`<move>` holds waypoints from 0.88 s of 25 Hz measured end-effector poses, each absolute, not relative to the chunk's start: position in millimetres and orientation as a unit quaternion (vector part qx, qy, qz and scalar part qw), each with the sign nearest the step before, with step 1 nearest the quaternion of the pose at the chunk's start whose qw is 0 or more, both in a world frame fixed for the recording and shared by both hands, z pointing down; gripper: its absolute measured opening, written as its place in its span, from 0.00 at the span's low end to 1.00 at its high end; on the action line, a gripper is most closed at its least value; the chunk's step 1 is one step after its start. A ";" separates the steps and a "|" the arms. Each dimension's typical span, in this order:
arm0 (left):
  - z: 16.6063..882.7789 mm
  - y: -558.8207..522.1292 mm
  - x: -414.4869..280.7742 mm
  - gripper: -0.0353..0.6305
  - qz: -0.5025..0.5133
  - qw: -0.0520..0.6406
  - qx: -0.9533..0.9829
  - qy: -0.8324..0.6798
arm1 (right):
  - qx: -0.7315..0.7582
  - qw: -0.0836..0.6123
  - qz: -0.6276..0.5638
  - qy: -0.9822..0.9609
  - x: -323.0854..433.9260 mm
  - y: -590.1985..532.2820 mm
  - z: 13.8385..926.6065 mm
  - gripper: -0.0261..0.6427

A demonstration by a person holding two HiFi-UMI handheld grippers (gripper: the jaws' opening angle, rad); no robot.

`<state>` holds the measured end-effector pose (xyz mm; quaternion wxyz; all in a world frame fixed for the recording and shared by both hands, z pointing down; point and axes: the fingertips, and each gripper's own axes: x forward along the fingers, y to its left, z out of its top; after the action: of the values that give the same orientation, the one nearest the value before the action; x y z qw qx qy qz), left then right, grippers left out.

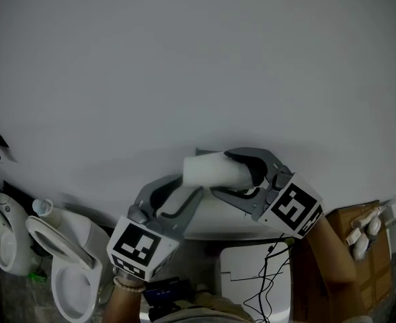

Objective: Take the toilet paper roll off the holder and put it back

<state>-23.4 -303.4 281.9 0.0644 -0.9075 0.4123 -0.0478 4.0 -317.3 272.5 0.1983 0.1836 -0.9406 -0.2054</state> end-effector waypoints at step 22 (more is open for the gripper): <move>290.1 -225.0 -140.0 0.26 -0.070 0.024 -0.824 0.562 | 0.044 0.150 -0.246 -0.957 -119.2 -248.3 283.1 0.48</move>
<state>-140.0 -225.0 290.1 0.0237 -0.8239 0.5619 -0.0703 -119.2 -248.3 283.1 0.1496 0.0444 -0.9567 -0.2458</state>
